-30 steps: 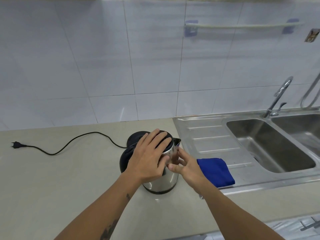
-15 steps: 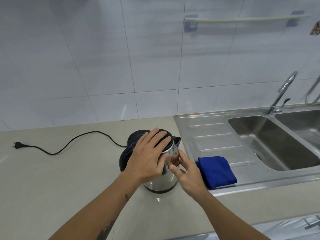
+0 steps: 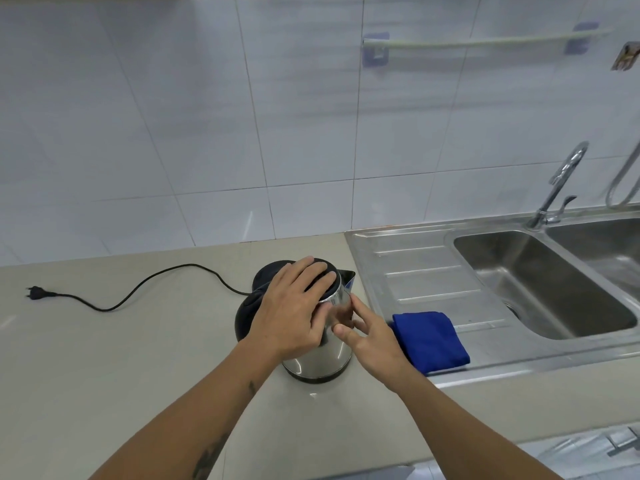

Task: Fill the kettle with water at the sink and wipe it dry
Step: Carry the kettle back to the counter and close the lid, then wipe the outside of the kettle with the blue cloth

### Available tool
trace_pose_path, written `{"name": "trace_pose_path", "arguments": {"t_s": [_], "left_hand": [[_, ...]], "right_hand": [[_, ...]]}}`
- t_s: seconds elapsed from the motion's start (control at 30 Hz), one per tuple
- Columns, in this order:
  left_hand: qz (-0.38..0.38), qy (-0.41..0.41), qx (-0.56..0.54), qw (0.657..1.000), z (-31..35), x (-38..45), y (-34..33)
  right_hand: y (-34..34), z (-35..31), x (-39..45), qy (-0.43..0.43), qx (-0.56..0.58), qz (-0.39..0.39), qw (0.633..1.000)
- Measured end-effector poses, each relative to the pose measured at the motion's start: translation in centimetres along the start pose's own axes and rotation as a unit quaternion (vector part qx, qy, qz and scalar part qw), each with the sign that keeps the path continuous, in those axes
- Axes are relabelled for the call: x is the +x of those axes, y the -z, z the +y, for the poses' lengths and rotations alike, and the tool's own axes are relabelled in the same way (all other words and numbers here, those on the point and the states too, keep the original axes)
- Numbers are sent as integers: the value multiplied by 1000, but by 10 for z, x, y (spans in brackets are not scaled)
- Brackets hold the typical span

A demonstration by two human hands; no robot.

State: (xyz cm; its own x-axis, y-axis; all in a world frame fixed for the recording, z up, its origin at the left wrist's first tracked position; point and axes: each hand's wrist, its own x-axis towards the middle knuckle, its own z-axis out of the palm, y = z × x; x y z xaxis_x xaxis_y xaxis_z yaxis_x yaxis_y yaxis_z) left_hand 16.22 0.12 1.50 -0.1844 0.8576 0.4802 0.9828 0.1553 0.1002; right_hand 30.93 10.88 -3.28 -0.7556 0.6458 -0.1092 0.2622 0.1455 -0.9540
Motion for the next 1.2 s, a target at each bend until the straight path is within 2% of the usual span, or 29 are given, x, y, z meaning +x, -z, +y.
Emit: {"name": "trace_pose_path", "arguments": {"t_s": [0.13, 0.23, 0.37, 0.43, 0.53, 0.63, 0.73, 0.87, 0.97, 1.03, 1.13, 1.2], "left_hand": [[19, 38, 4, 999, 9, -1, -2], [66, 70, -39, 995, 29, -5, -9], [109, 44, -71, 991, 70, -16, -28], [101, 51, -92, 989, 88, -21, -41], [46, 89, -103, 990, 111, -26, -63], [4, 123, -105, 987, 124, -29, -76], [-12, 148, -100, 984, 138, -28, -79], [-33, 190, -103, 976, 152, -36, -78], [-28, 206, -107, 972, 153, -46, -71], [-13, 210, -112, 971, 149, -51, -62], [33, 209, -128, 969, 137, -53, -46], [81, 214, -129, 965, 127, -54, -35]], "right_hand": [[22, -4, 1, -15, -88, -69, 994], [45, 8, -1, -34, -188, -58, 980], [75, 29, 1, -62, -298, -39, 952], [86, 42, 3, -81, -371, -32, 925], [97, 62, 6, -142, -446, -36, 883], [104, 78, 10, -169, -465, -52, 867], [109, 92, 12, -151, -485, -52, 860], [105, 106, 14, -103, -533, -4, 840], [112, 108, 17, -69, -561, -14, 825], [117, 107, 19, -63, -545, -4, 836], [119, 93, 22, -91, -358, 35, 929], [112, 76, 20, -67, -215, 64, 972]]}}
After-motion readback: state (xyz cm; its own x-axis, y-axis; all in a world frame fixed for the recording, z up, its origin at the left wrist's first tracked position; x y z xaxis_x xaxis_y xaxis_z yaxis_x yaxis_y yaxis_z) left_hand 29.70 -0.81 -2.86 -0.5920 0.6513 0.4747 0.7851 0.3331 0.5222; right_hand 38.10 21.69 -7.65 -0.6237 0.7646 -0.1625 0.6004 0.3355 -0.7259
